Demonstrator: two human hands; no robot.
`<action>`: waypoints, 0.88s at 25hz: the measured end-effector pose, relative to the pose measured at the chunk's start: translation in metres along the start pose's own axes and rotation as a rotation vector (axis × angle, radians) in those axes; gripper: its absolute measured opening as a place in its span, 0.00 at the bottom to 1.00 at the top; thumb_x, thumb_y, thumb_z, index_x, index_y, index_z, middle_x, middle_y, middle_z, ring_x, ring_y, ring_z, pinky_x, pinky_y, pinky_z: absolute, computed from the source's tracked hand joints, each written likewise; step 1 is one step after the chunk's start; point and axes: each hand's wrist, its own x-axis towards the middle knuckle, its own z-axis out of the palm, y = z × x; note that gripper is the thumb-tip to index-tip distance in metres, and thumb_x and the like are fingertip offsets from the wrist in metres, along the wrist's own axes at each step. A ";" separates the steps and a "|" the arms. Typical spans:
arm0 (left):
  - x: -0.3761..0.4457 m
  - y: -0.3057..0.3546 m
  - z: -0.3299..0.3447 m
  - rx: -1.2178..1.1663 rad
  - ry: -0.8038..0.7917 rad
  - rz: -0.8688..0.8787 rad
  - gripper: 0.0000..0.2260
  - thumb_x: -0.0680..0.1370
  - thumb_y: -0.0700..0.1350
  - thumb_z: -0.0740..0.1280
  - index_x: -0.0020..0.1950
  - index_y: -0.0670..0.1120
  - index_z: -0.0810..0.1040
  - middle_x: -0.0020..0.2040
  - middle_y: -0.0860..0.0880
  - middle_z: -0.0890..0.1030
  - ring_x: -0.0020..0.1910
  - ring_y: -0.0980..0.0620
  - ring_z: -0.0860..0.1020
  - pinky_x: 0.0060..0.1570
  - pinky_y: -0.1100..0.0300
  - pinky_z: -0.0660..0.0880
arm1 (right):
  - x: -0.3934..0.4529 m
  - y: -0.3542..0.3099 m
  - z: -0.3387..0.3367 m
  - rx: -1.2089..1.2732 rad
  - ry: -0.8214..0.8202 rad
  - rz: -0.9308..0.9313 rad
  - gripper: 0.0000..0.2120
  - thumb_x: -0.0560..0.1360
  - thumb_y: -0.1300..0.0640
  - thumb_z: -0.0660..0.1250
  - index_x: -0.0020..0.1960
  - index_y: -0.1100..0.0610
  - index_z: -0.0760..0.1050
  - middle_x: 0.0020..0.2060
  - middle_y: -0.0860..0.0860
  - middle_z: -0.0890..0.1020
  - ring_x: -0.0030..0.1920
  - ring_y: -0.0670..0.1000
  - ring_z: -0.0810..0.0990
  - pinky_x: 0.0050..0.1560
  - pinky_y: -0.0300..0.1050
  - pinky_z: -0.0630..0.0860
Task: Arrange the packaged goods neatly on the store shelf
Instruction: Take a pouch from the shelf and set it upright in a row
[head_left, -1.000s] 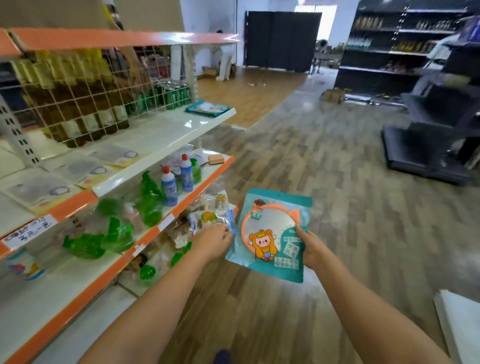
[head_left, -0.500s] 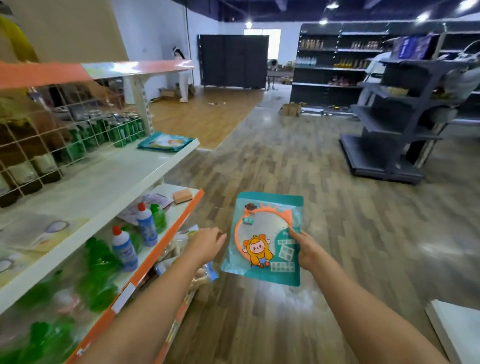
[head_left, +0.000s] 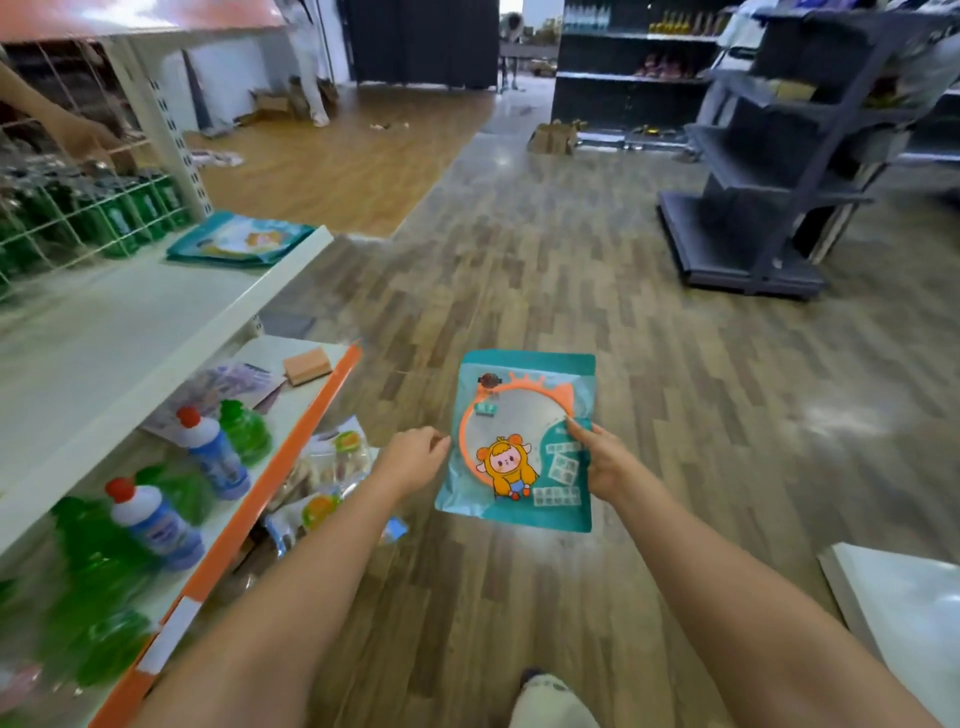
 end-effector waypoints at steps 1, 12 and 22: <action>0.015 0.006 -0.005 -0.006 0.012 -0.012 0.17 0.82 0.51 0.55 0.57 0.43 0.77 0.56 0.43 0.80 0.54 0.43 0.77 0.53 0.52 0.74 | 0.014 -0.014 0.002 -0.004 -0.020 0.001 0.04 0.77 0.59 0.64 0.45 0.59 0.73 0.39 0.55 0.79 0.38 0.53 0.78 0.39 0.49 0.76; 0.140 0.044 -0.055 -0.208 0.159 -0.249 0.18 0.83 0.52 0.53 0.60 0.42 0.75 0.57 0.44 0.79 0.51 0.48 0.76 0.48 0.55 0.73 | 0.136 -0.134 0.057 -0.150 -0.240 -0.019 0.05 0.77 0.59 0.64 0.45 0.60 0.72 0.39 0.54 0.79 0.37 0.53 0.78 0.39 0.48 0.76; 0.225 -0.012 -0.094 -0.740 0.233 -0.490 0.08 0.78 0.47 0.64 0.47 0.44 0.77 0.47 0.42 0.80 0.45 0.46 0.77 0.51 0.50 0.75 | 0.230 -0.167 0.145 -0.222 -0.377 0.070 0.05 0.78 0.58 0.63 0.46 0.59 0.72 0.39 0.54 0.80 0.38 0.53 0.79 0.38 0.48 0.76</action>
